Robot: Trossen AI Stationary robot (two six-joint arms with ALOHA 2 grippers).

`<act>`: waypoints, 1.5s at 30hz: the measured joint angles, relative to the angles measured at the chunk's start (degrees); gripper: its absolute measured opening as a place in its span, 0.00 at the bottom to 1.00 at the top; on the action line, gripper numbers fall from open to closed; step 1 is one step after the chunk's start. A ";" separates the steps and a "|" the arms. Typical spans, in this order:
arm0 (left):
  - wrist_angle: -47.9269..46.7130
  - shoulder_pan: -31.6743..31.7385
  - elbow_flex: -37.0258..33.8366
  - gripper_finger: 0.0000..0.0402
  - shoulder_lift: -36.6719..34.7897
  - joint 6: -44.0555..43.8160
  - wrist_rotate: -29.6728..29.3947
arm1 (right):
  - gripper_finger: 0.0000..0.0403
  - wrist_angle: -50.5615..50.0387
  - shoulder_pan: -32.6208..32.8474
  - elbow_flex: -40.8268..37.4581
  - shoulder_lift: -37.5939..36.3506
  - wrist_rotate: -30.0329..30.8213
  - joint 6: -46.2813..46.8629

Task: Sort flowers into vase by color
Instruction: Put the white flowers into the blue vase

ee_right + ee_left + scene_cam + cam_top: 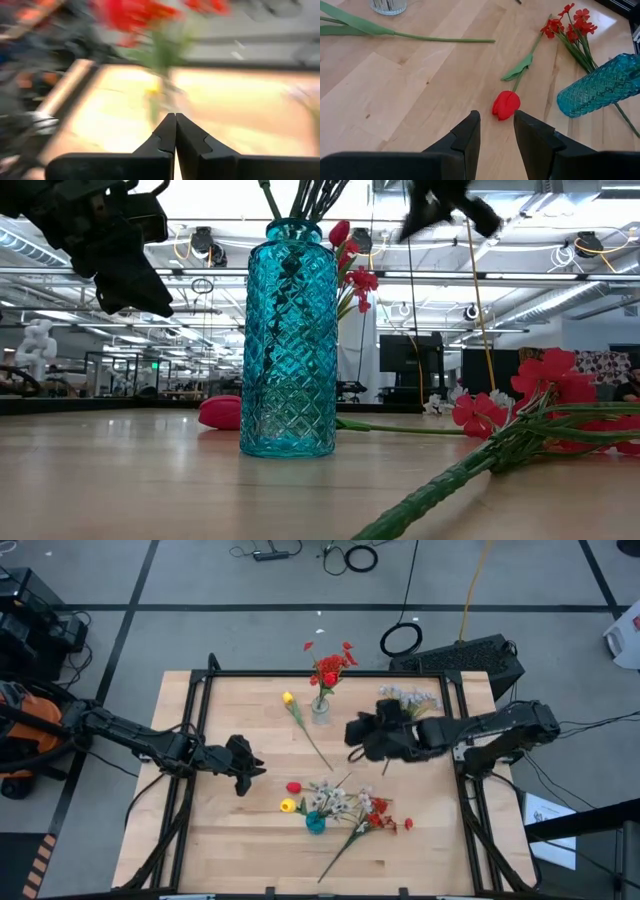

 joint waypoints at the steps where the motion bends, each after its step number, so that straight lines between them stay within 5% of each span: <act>1: -0.02 -0.01 0.00 0.31 0.00 0.00 -0.32 | 0.00 -3.83 -1.34 0.00 -0.10 -1.34 3.42; 8: 0.08 0.01 0.00 0.31 0.00 -0.44 -4.99 | 0.00 -28.26 -12.20 -0.07 0.89 -12.76 13.02; 15: 2.35 0.01 0.00 0.31 0.00 -0.47 -7.89 | 0.07 -27.89 -23.57 -5.07 1.06 -21.01 3.17; 22: 5.30 0.00 0.02 0.31 0.00 -1.97 -8.26 | 0.20 -17.90 -29.80 -18.98 0.35 -27.36 1.16; 30: 6.23 0.01 0.02 0.31 0.00 -2.22 -9.57 | 0.36 7.35 -35.94 -32.85 0.21 -34.75 -3.72; 45: 5.96 0.00 0.02 0.31 0.00 -4.82 -11.57 | 0.59 17.56 -43.47 -36.69 2.83 -36.58 -11.05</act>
